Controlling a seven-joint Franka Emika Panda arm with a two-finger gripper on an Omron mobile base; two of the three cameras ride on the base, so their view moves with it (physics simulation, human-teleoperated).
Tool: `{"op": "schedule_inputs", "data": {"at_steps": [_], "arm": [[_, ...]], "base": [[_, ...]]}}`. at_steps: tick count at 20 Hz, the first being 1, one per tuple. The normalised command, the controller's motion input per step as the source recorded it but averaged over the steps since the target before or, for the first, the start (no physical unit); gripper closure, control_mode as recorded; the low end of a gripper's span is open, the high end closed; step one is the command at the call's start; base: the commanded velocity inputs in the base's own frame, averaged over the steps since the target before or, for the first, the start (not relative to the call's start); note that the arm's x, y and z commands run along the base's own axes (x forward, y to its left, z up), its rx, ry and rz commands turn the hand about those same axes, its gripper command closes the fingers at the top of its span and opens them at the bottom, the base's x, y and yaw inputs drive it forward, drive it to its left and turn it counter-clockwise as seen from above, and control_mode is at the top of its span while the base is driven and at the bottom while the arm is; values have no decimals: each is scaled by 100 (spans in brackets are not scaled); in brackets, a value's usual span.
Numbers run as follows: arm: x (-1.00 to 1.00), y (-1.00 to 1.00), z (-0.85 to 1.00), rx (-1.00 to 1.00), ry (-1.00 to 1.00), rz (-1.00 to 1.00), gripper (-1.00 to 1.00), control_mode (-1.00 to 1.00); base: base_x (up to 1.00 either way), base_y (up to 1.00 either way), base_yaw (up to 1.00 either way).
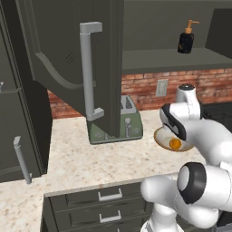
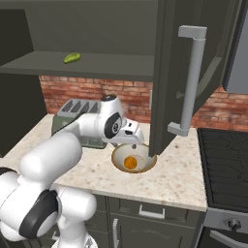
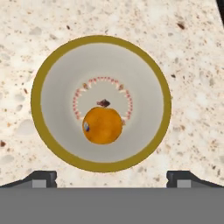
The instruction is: Open the cabinet. Pick the mango and orange from the cabinet and place them into the bowl. Then close the cabinet.
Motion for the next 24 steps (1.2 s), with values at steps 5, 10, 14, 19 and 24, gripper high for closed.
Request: {"op": "schedule_inputs", "data": {"at_steps": [5,10,14,19,24], "arm": [[-10,20,24,-2,-3,4,-100,-100],[-5,20,21,-3,-6,6,-100,-100],[-2,16,18,-2,-11,10,-100,-100],[0,16,24,0,-10,10,-100,-100],[0,6,30,0,-8,11,-100,-100]], "base": [[0,0,0],[0,0,0],[0,0,0],[0,0,0],[0,0,0]]}}
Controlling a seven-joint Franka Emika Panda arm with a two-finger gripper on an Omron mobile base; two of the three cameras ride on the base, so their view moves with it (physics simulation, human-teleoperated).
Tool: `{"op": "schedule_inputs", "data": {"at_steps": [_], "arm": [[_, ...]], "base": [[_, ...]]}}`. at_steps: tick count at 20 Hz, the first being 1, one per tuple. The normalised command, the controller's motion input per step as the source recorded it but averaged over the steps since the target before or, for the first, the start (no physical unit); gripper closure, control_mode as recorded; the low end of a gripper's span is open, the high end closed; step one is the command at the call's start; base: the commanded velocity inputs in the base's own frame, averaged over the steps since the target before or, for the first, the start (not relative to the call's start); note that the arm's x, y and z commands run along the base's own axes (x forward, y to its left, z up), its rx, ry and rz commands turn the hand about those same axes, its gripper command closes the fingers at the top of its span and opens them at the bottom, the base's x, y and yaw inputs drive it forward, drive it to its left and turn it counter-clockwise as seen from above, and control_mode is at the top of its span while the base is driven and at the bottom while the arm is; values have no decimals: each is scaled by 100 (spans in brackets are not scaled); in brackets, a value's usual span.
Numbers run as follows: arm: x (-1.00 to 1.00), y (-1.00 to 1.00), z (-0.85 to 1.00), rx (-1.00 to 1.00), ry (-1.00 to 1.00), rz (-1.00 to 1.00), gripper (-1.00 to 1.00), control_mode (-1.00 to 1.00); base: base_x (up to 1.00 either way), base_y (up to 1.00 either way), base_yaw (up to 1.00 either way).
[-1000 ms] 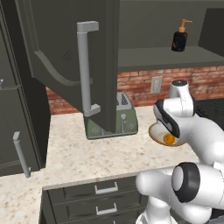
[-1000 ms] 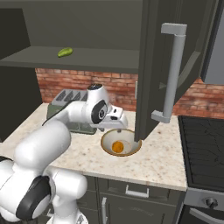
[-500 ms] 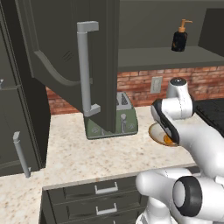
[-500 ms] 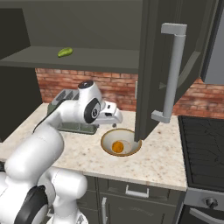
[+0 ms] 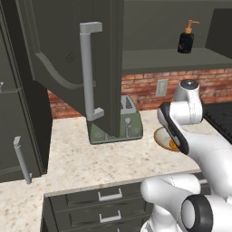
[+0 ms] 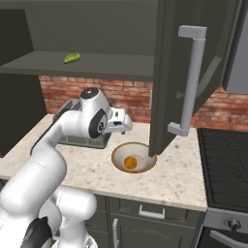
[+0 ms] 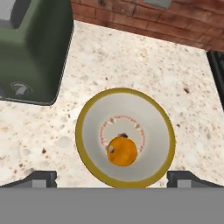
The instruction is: Open the cabinet. Pick the mango and orange from the cabinet and place them into the bowl. Then close the cabinet.
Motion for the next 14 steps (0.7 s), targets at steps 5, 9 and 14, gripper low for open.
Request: {"op": "schedule_inputs", "data": {"at_steps": [5,9,14], "arm": [[0,1,46,0,-3,9,-100,-100],[0,1,54,0,-3,7,-100,-100],[0,4,59,1,-2,5,-100,-100]], "base": [[0,0,0],[0,0,0],[0,0,0]]}}
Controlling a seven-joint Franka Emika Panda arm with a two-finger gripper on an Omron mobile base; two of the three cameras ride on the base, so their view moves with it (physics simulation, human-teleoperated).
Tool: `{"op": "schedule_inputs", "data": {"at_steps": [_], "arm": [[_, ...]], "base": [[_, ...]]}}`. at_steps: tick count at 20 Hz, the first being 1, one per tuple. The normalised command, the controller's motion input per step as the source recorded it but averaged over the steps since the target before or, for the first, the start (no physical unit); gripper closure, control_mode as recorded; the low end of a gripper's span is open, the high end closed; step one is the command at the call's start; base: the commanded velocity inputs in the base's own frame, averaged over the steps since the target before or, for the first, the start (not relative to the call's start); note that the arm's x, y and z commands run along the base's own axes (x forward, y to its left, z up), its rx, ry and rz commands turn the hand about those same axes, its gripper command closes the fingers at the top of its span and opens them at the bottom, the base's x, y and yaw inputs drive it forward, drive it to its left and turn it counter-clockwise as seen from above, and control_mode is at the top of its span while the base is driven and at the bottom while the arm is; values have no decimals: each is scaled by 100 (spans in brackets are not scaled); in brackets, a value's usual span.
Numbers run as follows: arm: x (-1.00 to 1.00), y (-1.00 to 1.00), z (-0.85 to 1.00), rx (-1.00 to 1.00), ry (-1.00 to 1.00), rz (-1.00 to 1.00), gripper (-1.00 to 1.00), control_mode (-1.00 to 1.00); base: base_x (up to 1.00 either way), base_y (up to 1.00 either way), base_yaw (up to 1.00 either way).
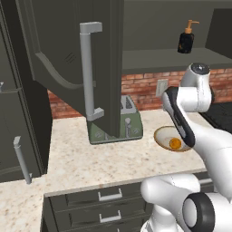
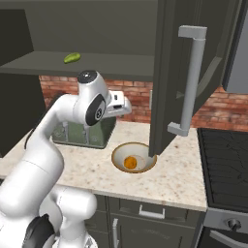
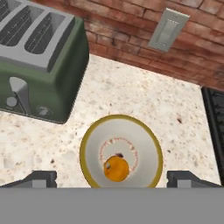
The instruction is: Open the cabinet. Pick the mango and orange from the cabinet and place them into the bowl. Then close the cabinet.
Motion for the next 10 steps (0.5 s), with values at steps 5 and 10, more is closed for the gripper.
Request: {"op": "schedule_inputs", "data": {"at_steps": [5,10], "arm": [[0,15,50,1,-4,5,-100,-100],[0,21,42,1,-17,3,-100,-100]], "base": [[0,0,0],[0,0,0]]}}
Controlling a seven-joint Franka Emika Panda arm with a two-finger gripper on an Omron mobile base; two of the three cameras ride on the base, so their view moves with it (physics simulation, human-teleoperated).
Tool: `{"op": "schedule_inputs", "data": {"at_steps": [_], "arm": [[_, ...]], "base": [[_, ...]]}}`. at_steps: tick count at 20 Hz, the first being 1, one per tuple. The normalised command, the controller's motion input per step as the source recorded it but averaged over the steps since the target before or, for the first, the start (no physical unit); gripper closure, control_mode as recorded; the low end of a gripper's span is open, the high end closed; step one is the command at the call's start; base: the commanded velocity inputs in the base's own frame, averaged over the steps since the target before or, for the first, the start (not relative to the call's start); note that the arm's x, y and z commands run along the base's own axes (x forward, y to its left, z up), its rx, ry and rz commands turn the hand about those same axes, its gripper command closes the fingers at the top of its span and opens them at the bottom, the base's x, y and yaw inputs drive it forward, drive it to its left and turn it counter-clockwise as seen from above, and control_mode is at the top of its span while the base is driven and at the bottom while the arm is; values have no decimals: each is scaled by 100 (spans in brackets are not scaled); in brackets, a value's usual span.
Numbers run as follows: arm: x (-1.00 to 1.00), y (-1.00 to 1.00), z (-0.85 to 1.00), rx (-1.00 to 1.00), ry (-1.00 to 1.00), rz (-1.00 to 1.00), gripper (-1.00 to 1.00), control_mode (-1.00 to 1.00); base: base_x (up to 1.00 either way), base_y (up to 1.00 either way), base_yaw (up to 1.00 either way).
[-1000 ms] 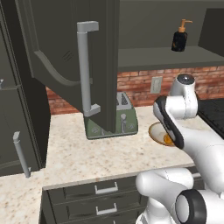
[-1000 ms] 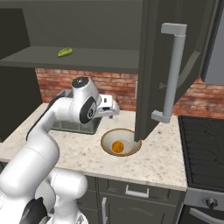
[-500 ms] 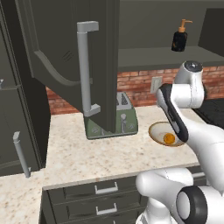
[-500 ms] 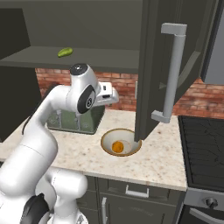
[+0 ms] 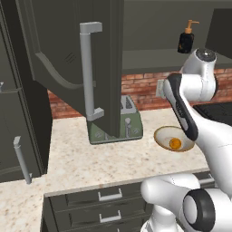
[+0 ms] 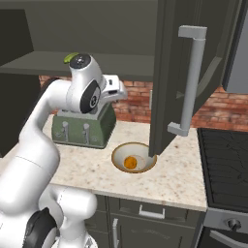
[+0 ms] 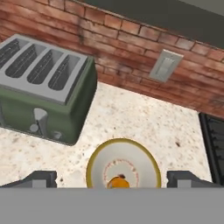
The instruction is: Open the cabinet. Pick the mango and orange from the cabinet and place them into the bowl. Then close the cabinet.
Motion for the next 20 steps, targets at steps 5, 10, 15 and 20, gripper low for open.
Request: {"op": "schedule_inputs", "data": {"at_steps": [5,10,15,20], "arm": [[0,29,34,1,-16,0,-100,-100],[0,31,16,1,-15,0,-100,-100],[0,32,21,3,-9,0,-100,-100],[0,38,21,3,-1,0,-100,-100]], "base": [[0,0,0],[0,0,0],[0,0,0],[0,0,0]]}}
